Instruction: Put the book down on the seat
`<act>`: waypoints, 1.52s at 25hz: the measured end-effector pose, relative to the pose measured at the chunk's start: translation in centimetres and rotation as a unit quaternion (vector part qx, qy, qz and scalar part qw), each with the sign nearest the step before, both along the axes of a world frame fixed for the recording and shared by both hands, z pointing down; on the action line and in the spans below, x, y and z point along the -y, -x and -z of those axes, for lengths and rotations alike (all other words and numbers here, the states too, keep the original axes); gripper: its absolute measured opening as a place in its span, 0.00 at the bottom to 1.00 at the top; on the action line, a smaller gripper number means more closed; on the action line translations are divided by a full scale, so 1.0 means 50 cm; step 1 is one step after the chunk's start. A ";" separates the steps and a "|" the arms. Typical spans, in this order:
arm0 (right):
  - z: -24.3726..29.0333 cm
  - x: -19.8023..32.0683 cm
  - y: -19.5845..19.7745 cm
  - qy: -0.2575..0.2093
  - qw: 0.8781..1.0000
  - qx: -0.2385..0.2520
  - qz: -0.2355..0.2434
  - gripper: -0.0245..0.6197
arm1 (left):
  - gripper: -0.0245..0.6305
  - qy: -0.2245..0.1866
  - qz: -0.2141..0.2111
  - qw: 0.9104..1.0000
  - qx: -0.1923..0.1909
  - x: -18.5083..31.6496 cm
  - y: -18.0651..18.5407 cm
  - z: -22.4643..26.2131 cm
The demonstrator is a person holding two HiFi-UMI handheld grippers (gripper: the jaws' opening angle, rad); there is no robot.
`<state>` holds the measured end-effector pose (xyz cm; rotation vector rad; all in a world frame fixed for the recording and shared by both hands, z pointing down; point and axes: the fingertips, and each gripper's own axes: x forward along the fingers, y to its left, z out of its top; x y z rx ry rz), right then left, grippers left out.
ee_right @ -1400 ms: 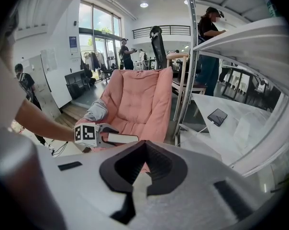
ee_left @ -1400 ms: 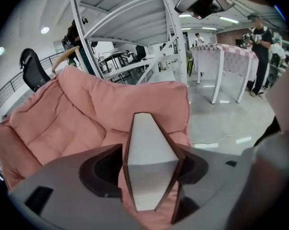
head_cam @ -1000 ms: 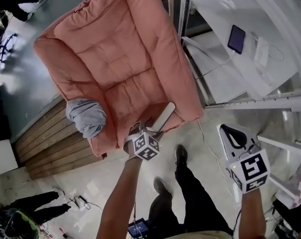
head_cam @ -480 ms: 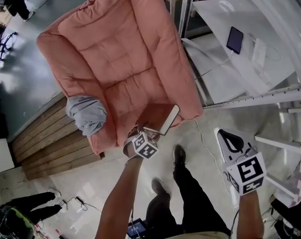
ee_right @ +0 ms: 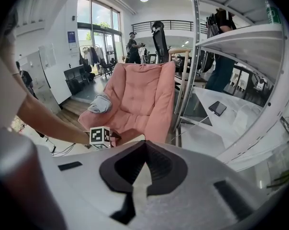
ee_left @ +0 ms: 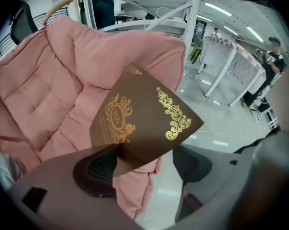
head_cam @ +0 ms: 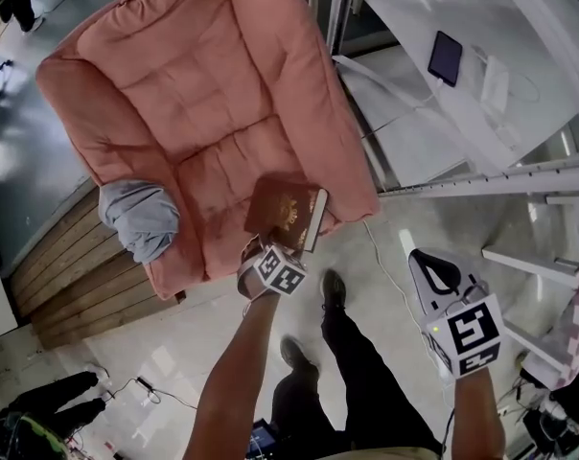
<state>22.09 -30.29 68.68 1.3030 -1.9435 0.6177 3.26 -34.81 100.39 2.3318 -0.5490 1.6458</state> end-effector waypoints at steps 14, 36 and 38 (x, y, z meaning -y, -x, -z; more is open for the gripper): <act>0.042 0.001 0.016 -0.012 1.000 0.010 0.007 0.03 | 0.56 0.017 -0.025 1.000 0.000 -0.006 0.023 0.073; 0.461 -0.067 0.172 -0.137 0.988 0.065 0.021 0.03 | 0.46 -0.210 0.066 0.952 -0.213 0.016 0.226 0.891; 0.503 -0.083 0.197 -0.148 0.986 0.077 0.026 0.03 | 0.41 -0.232 0.077 0.940 -0.240 -0.004 0.255 0.971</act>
